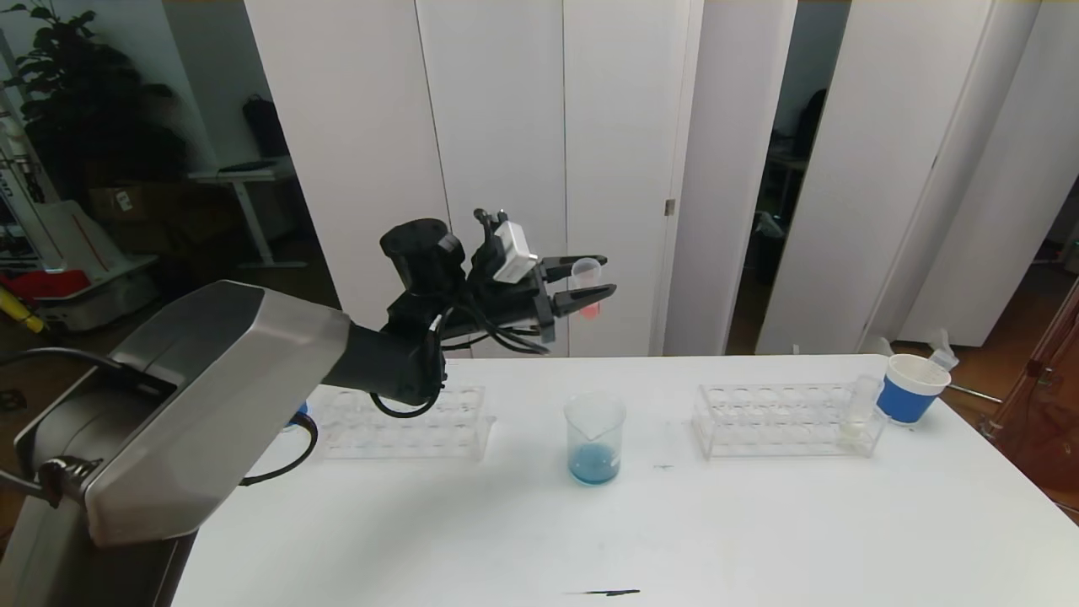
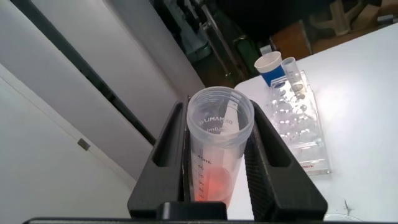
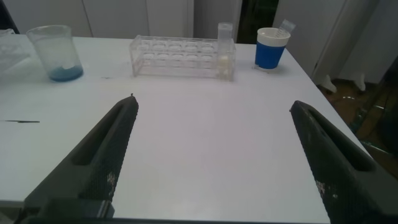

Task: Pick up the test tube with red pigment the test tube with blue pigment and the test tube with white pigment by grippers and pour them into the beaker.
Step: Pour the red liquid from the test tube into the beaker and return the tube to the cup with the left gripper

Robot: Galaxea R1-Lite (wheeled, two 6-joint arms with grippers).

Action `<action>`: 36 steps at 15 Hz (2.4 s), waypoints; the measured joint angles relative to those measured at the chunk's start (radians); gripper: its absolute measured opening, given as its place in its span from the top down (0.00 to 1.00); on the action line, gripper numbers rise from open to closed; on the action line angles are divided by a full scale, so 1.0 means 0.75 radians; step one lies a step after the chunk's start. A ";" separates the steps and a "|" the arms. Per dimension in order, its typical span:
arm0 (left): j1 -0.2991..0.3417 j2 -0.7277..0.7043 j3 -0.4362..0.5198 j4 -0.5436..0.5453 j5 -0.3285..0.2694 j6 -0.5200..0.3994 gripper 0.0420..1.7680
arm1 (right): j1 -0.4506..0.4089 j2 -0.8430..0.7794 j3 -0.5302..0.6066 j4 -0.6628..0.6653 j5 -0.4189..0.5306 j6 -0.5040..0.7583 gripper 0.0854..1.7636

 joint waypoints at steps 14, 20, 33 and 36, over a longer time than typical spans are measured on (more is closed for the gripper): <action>0.003 -0.054 0.330 0.161 -0.158 0.652 0.69 | 0.000 0.000 0.000 0.000 0.000 0.000 0.01; 0.009 -0.049 0.301 0.173 -0.156 0.767 0.69 | 0.000 0.000 0.000 0.000 0.000 0.000 0.01; 0.010 0.043 0.163 0.185 -0.140 0.987 0.69 | 0.000 0.000 0.000 0.000 0.000 0.000 0.01; 0.009 0.084 0.082 0.179 -0.132 1.021 0.69 | 0.000 0.000 0.000 0.000 0.000 0.000 0.01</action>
